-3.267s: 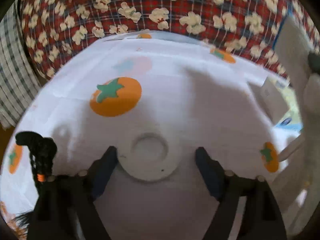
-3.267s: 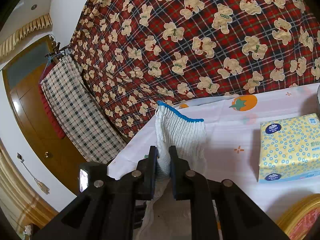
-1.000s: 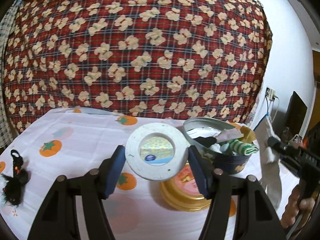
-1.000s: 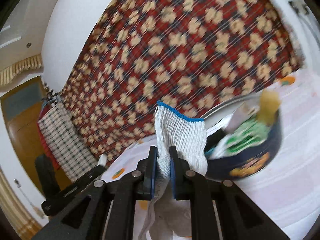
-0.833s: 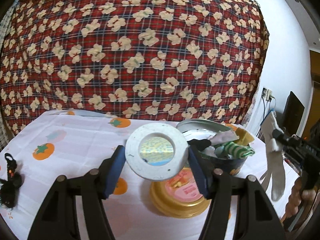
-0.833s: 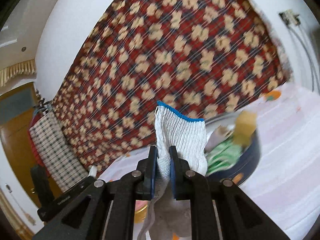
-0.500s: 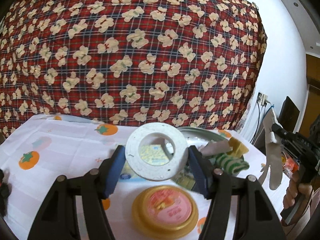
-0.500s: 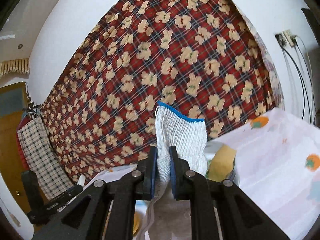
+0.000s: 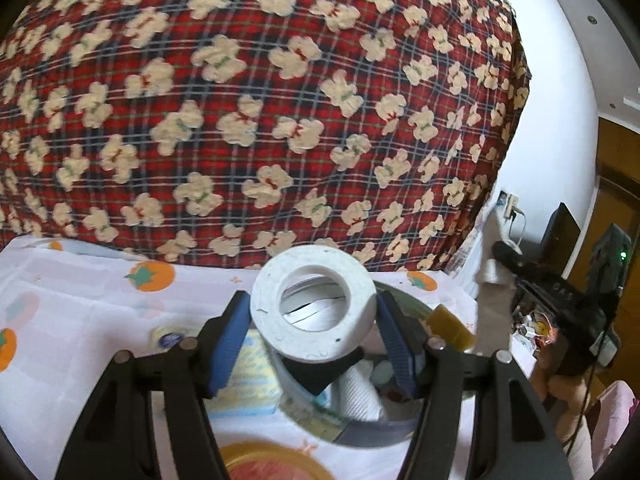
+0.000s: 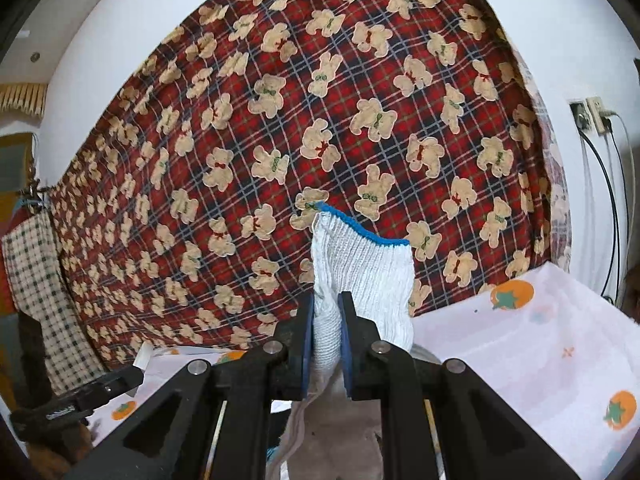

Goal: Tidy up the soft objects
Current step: 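Lower the tape ring and glove into the tin and open both grippers, then withdraw both grippers up from the tin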

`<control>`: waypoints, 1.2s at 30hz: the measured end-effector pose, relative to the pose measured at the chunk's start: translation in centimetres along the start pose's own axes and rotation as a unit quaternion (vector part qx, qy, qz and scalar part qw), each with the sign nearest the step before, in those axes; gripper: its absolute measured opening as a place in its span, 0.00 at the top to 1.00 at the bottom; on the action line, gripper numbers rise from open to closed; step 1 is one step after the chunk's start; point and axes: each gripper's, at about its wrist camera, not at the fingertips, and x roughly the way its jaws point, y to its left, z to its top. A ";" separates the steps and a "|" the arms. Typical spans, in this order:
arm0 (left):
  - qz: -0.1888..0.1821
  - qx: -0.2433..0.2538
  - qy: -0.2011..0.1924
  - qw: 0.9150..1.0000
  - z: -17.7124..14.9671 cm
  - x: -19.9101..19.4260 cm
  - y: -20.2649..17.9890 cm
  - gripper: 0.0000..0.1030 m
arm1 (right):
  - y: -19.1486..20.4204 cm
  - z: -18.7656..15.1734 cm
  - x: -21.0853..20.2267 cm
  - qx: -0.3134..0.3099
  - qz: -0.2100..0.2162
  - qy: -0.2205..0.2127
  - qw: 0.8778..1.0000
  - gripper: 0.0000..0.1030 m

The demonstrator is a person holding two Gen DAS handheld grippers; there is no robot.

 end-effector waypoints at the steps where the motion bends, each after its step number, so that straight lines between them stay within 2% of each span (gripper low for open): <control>1: -0.002 0.003 0.002 1.000 0.3 0.8 -0.5 0.38 | 0.0 0.0 0.9 -0.007 -0.004 0.003 1.000 0.87; 9: 0.004 0.023 0.037 0.999 0.8 5.8 -2.6 0.39 | -1.5 -1.7 4.9 -0.007 -0.020 0.042 0.999 0.87; 15: 0.023 0.035 0.069 0.997 0.5 9.2 -3.9 0.36 | -2.7 -2.5 6.4 0.018 0.006 0.065 0.998 0.84; 16: 0.029 0.040 0.085 0.995 0.3 10.1 -4.1 0.30 | -2.8 -2.6 6.6 0.021 0.011 0.074 0.997 0.74; 17: 0.032 0.043 0.097 0.994 0.1 10.6 -4.3 0.26 | -2.8 -2.7 6.7 0.026 0.012 0.077 0.997 0.56; 18: 0.035 0.045 0.107 0.993 0.0 11.0 -4.4 0.17 | -2.9 -2.7 6.6 0.033 0.014 0.075 0.997 0.44; 19: 0.043 0.049 0.111 0.992 -0.2 11.2 -4.5 0.06 | -3.0 -2.6 6.1 0.040 0.019 0.065 0.997 0.27; 20: 0.049 0.049 0.108 0.992 -0.3 11.1 -4.6 0.01 | -2.9 -2.5 5.3 0.043 0.023 0.044 0.998 0.23; 24: 0.073 0.055 0.077 0.993 0.1 9.7 -4.8 0.00 | -2.5 -1.7 2.5 0.035 0.000 -0.024 0.999 0.22; 27: 0.083 0.061 0.047 0.994 0.4 7.9 -5.1 0.00 | -2.9 -1.9 0.9 0.043 -0.022 -0.059 0.997 0.15; 31: 0.088 0.051 0.026 0.994 -0.1 6.6 -5.0 0.00 | -3.2 -1.9 0.7 0.055 -0.036 -0.064 0.996 0.15; 36: 0.089 0.051 0.022 0.994 -2.1 5.6 -5.4 0.00 | -3.4 -2.7 0.9 0.063 -0.048 -0.049 0.996 0.15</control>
